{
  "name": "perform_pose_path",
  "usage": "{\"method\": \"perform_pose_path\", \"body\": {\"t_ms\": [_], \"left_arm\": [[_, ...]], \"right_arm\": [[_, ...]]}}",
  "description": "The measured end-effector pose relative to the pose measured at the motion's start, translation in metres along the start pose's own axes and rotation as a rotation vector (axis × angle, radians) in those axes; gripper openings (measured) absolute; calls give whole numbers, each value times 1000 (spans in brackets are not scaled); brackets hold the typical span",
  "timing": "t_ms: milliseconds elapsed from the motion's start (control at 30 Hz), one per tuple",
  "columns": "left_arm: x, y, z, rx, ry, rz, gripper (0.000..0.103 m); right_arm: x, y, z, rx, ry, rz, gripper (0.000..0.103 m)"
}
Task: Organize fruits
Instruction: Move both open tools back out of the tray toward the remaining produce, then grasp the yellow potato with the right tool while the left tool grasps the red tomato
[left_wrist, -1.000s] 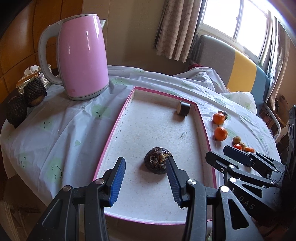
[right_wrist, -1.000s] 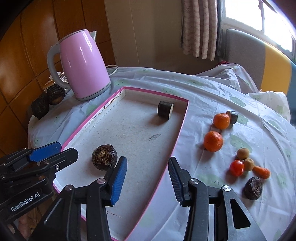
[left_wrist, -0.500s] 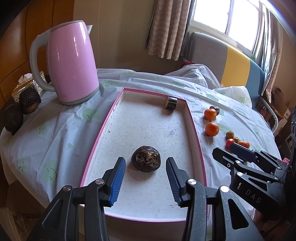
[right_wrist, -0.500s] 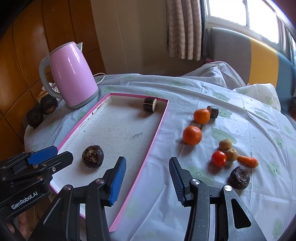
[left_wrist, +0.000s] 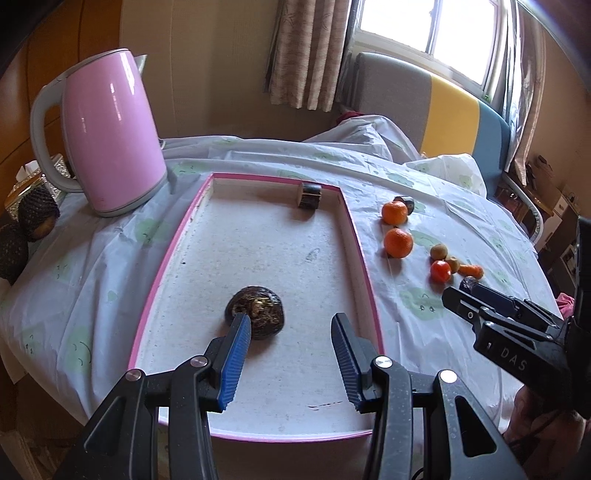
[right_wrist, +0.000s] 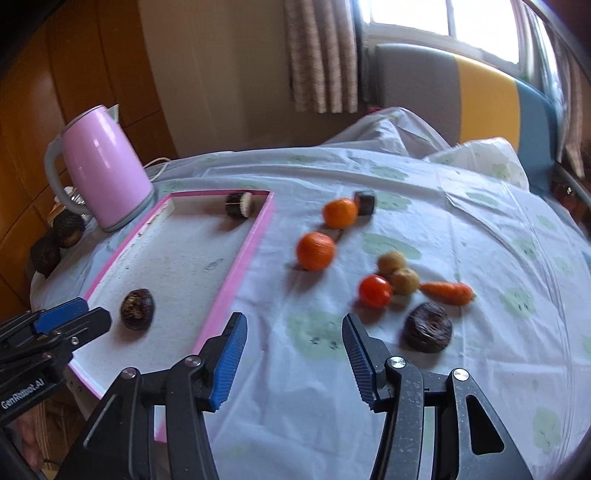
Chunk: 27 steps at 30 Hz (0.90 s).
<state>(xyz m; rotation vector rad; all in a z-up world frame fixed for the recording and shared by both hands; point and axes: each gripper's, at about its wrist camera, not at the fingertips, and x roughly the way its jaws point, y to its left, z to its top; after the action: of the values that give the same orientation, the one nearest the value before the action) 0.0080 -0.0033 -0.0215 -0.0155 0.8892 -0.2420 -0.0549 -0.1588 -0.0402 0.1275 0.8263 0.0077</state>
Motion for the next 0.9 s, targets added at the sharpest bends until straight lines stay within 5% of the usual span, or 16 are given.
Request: {"method": "perform_pose_path", "body": {"t_ms": [267,567,900], "left_arm": [[10,-19,2,51,30,-27,46],[20,-50,9,115,60,-98,46],[36,-81,14,178,96,-152,46]], "right_arm": [[-4,-60,-11,125,8,-103,55],[-4,-100,-15,198,18,-180,36],[1,-112,-19,221,33,-125,27]]}}
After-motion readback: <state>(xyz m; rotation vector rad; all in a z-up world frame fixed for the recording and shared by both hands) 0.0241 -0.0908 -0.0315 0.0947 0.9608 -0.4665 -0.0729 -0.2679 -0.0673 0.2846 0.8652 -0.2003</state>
